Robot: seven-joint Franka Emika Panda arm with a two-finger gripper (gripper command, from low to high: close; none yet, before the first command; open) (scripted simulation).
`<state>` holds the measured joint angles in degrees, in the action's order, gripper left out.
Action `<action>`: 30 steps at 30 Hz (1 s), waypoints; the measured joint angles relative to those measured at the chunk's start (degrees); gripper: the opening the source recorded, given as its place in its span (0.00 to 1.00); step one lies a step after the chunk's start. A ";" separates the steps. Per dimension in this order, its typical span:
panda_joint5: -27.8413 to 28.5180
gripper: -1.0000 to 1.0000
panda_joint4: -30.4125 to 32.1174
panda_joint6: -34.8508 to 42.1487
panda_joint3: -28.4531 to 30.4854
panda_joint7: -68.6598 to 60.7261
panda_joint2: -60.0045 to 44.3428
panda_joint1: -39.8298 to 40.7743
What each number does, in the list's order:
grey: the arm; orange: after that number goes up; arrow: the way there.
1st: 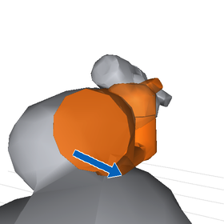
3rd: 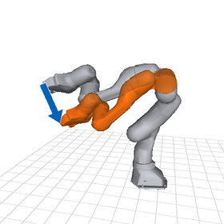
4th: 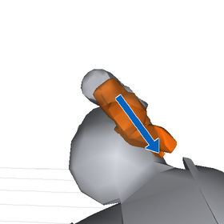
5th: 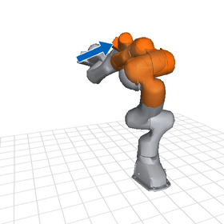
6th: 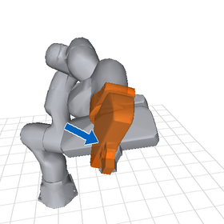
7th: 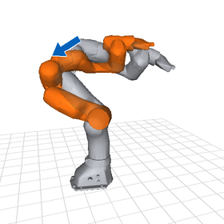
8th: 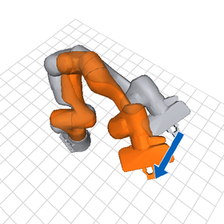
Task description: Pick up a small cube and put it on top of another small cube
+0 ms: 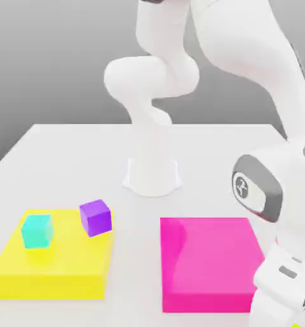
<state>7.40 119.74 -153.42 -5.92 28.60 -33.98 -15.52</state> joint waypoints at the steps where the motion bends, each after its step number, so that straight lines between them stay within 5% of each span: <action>1: 0.00 0.00 0.00 0.00 0.00 0.00 0.00 0.00; 11: -1.46 0.00 1.73 5.34 -0.91 -0.98 7.03 0.98; 21: -2.84 0.00 15.63 9.90 12.33 3.62 26.10 13.04; 30: -2.03 0.00 30.55 13.68 22.92 10.21 44.94 32.24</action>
<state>5.37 150.29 -139.74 17.00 38.80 10.97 16.72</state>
